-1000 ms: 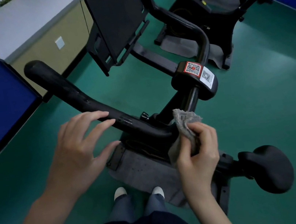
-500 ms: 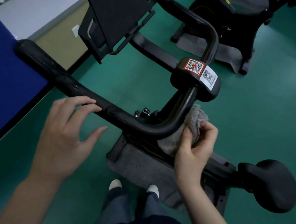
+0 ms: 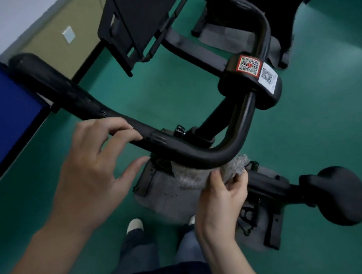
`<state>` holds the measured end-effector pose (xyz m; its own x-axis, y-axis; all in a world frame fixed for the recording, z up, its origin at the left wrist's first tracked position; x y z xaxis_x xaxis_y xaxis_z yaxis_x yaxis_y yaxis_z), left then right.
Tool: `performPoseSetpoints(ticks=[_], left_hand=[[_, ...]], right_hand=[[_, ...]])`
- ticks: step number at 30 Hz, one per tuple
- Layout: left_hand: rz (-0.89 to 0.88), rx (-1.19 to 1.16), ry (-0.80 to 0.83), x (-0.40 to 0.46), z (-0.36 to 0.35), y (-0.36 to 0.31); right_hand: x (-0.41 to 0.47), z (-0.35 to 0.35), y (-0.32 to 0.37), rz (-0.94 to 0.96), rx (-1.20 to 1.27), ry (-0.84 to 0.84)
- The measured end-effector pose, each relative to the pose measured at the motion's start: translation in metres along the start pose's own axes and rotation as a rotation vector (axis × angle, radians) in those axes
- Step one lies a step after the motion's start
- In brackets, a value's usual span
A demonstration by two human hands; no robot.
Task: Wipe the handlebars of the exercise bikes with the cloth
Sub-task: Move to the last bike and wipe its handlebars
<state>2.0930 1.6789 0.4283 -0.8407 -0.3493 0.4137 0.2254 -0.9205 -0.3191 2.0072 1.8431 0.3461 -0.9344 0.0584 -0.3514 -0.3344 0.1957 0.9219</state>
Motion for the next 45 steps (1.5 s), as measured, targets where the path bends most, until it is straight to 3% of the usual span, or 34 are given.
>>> performPoseSetpoints(ticks=[6, 11, 15, 21, 27, 30, 37, 41, 45], left_hand=[[-0.136, -0.045, 0.046, 0.006, 0.002, 0.015], [-0.180, -0.080, 0.060, 0.010, 0.003, 0.019], [-0.190, -0.080, 0.053, 0.010, 0.002, 0.018], [-0.154, -0.063, 0.050, 0.008, 0.001, 0.017], [-0.147, -0.094, 0.028, 0.005, 0.007, 0.016], [-0.135, -0.062, 0.013, 0.001, 0.009, 0.017], [-0.113, -0.027, 0.003, 0.001, 0.016, 0.026], [-0.123, -0.043, 0.038, 0.002, 0.020, 0.029], [-0.106, -0.090, 0.068, -0.001, 0.021, 0.030]], right_hand=[[-0.031, -0.026, -0.020, -0.083, 0.339, 0.020], [-0.017, -0.023, -0.015, 0.012, 0.486, -0.115], [-0.013, -0.030, -0.015, -0.001, 0.545, -0.119], [-0.041, -0.026, -0.019, -0.045, 0.272, -0.046], [-0.036, 0.012, 0.040, 0.425, -0.226, -0.240], [-0.031, 0.001, 0.055, 0.544, -0.453, -0.202], [-0.054, -0.051, 0.061, 0.736, -0.634, -0.020], [-0.051, -0.068, 0.076, 0.743, -0.706, 0.110], [-0.020, -0.048, 0.111, 0.686, -0.868, 0.109]])
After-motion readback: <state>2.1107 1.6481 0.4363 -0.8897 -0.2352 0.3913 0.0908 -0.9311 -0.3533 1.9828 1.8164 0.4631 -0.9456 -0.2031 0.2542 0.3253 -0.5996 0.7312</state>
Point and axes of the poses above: each hand's wrist, its own x-axis towards the middle knuckle, its own z-axis out of the back of the hand, y = z × x, the point moved 4 cm from there along x, towards the middle knuckle, and after that the axes turned 2 degrees about -z, right-handed, at the moved point
